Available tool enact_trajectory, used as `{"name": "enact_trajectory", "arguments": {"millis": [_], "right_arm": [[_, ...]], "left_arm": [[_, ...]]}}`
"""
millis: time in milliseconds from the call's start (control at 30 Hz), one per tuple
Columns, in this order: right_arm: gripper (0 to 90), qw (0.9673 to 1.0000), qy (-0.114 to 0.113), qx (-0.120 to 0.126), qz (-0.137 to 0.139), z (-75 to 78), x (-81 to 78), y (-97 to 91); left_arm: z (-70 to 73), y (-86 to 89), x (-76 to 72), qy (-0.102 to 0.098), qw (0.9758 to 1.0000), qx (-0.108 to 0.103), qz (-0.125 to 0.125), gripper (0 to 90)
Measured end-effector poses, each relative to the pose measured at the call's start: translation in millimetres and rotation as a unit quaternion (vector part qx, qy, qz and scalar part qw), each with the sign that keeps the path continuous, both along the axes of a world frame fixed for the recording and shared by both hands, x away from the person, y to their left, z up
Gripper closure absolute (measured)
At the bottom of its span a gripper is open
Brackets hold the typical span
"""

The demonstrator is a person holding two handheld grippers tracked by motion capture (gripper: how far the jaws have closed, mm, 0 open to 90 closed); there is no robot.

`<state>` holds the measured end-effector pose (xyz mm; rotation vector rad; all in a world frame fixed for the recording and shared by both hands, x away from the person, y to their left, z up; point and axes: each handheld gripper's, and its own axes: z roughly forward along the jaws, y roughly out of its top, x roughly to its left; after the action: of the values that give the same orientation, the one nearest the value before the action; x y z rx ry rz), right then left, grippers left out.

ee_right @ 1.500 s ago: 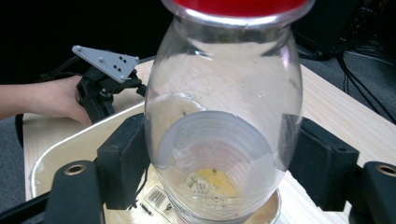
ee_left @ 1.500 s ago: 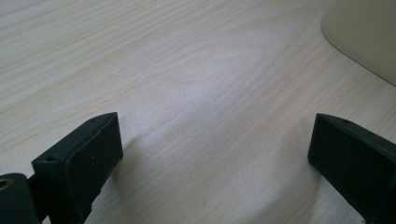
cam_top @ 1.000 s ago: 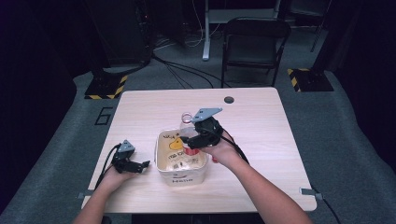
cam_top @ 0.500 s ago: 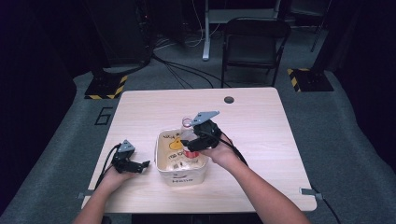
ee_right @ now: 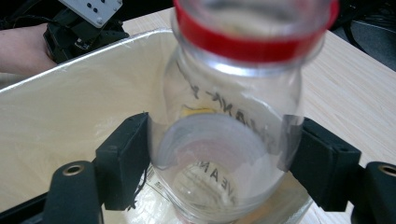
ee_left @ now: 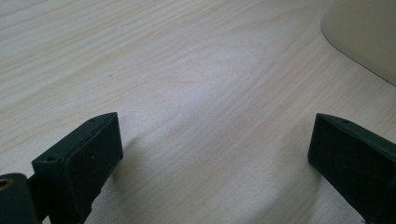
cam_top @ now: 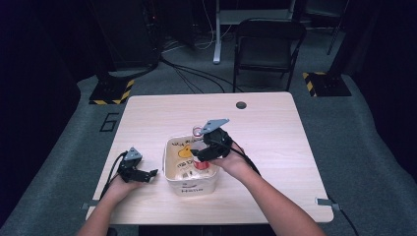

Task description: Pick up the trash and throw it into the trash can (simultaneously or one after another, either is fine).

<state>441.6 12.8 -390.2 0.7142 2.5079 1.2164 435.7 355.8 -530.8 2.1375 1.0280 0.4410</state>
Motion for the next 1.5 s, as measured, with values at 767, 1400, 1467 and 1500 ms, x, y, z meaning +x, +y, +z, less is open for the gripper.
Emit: {"name": "enact_trajectory", "arguments": {"millis": [767,1400,1467,1500], "right_arm": [[21.1,0.9998,-0.012,0.015,0.001,9.7,-6.8,-12.0],[23.8,0.9991,-0.026,0.033,-0.009,22.4,-17.9,-39.5],[24.6,0.9989,-0.028,0.036,-0.012,23.4,-18.2,-44.3],[24.9,0.9987,-0.025,0.040,-0.020,23.8,-19.1,-46.4]], "left_arm": [[0.4,0.3,0.0,0.002,1.0000,0.002,-0.002,2.9],[0.4,0.2,-0.1,0.002,1.0000,0.001,-0.001,2.9],[0.1,0.0,0.0,0.000,1.0000,0.000,0.000,2.9],[0.4,0.2,-0.1,0.002,1.0000,0.001,-0.001,2.9]]}}
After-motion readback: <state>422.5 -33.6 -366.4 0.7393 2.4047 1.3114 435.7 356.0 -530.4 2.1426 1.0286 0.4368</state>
